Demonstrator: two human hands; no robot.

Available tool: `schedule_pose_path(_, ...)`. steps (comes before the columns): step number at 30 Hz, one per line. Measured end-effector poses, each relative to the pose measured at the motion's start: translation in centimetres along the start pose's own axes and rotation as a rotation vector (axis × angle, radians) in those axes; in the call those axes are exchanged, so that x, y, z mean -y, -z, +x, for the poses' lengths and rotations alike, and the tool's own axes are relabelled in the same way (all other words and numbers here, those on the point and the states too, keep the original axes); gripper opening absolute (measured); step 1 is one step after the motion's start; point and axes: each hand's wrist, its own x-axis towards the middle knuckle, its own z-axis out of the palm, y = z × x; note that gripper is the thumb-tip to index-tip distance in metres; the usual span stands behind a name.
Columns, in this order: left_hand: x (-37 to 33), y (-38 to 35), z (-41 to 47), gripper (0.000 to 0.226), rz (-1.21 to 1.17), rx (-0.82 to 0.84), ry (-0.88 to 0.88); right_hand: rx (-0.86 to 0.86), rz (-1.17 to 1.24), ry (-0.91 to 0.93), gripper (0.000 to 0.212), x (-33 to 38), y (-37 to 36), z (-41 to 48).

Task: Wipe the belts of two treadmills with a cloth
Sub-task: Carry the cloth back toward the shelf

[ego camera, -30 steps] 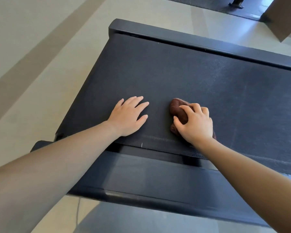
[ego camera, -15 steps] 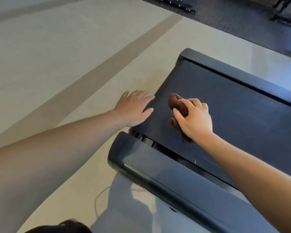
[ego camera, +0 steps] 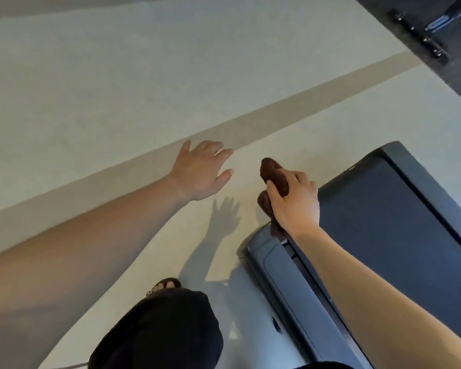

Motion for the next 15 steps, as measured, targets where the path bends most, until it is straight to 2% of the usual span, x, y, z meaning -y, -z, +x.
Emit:
schedule_pose_path(5, 5.2, 10.6, -5.9, 0.054, -0.051, -0.001, 0.21, 0.156, -0.005, 0.059, 0.042, 11.8, 5.6, -0.9)
schedule_pose_path(11, 10.7, 27.9, -12.4, 0.055, -0.118, -0.045, 0.434, 0.234, 0.045, 0.243, 0.041, 28.4, 15.7, -1.8)
schedule_pose_path(15, 14.1, 40.6, -15.3, 0.055, -0.127, -0.111, 0.556, 0.222, 0.04, 0.385, 0.041, 39.8, 22.8, -0.7)
